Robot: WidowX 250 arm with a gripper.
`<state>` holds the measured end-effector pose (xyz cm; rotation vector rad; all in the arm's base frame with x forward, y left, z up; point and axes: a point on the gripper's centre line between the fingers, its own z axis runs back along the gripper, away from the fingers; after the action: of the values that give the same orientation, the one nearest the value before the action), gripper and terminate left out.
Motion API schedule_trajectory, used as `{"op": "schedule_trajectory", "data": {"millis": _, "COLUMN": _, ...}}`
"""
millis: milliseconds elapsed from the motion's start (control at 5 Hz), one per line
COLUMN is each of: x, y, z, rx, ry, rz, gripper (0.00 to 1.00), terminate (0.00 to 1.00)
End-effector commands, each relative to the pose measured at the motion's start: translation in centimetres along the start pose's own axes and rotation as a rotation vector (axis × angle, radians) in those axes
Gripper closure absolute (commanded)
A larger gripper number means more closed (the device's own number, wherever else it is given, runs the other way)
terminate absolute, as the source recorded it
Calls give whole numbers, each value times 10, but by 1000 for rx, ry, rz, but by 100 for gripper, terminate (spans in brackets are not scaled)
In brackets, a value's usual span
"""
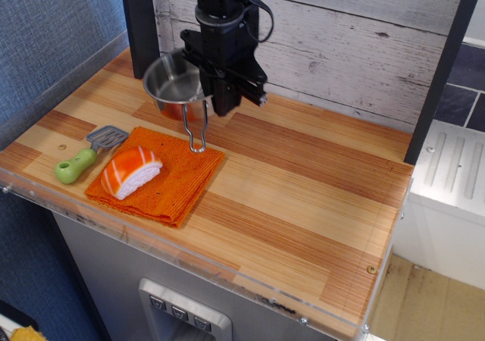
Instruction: Scoot the pan to the right of the orange cloth.
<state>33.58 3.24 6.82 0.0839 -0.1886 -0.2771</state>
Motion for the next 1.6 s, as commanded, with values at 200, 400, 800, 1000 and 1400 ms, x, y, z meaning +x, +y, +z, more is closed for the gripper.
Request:
{"op": "schedule_trajectory", "data": {"millis": 200, "x": -32, "y": -74, "z": 32, "rx": -33, "ry": -59, "rz": -227, "gripper": 100, "terminate": 0}}
{"op": "schedule_trajectory", "data": {"millis": 400, "x": -40, "y": -94, "z": 22, "rx": -43, "ry": -39, "rz": -296, "gripper": 100, "terminate": 0}}
{"op": "schedule_trajectory", "data": {"millis": 800, "x": -55, "y": -123, "z": 1, "rx": -59, "ry": -4, "rz": -372, "gripper": 100, "terminate": 0}}
{"op": "schedule_trajectory", "data": {"millis": 1000, "x": -64, "y": -127, "z": -10, "rx": -66, "ry": 21, "rz": -370, "gripper": 100, "terminate": 0}}
{"op": "schedule_trajectory", "data": {"millis": 1400, "x": -64, "y": -122, "z": -24, "rx": -63, "ry": 75, "rz": -378, "gripper": 0, "terminate": 0}}
